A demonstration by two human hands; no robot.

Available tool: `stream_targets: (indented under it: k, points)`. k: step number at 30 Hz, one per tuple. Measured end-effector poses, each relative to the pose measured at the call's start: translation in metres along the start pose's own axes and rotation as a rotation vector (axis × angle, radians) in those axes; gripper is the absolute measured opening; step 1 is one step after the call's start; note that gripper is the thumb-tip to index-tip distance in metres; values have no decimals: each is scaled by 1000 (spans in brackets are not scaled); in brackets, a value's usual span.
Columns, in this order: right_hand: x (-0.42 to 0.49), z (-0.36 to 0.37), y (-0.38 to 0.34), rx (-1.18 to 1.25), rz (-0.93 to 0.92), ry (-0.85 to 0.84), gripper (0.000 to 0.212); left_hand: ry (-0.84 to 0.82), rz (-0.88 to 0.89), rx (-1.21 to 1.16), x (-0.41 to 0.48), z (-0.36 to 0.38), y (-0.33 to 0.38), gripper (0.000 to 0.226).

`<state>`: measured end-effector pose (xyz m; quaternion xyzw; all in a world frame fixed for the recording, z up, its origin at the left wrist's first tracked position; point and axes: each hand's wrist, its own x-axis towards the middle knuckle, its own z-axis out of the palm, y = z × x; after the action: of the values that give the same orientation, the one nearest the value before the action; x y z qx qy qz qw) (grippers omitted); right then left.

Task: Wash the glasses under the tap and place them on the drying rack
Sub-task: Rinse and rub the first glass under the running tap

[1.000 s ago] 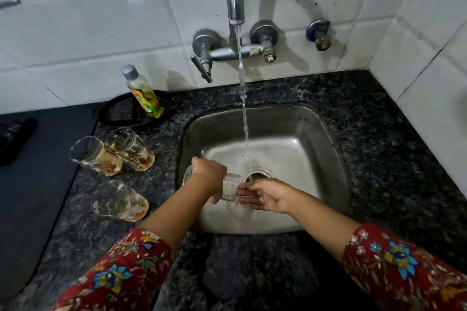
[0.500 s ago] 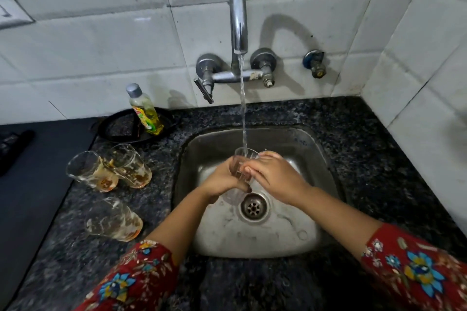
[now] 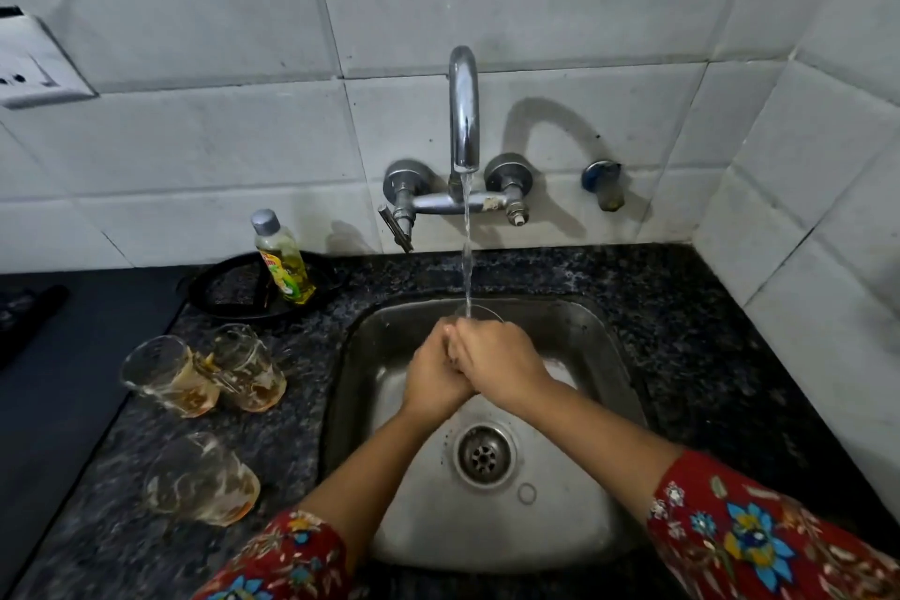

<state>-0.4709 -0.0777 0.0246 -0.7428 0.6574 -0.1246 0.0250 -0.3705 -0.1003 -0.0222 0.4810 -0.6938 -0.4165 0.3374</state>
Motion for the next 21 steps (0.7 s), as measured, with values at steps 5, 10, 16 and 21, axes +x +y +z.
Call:
stream_targets:
  k: [5,10,16,21]
  points:
    - [-12,-3,24,285,-311,40,30,-557,-33,-308,17,-43,4,35]
    - [-5,8,11,203,-5,0,35,-123,-54,91,7,-12,4,28]
    - [-19,10,17,362,-171,89,35,-443,-43,-268,11,-28,-8,37]
    - [-20,23,19,349,-56,38,33,-415,-132,-175,1,-18,-10,31]
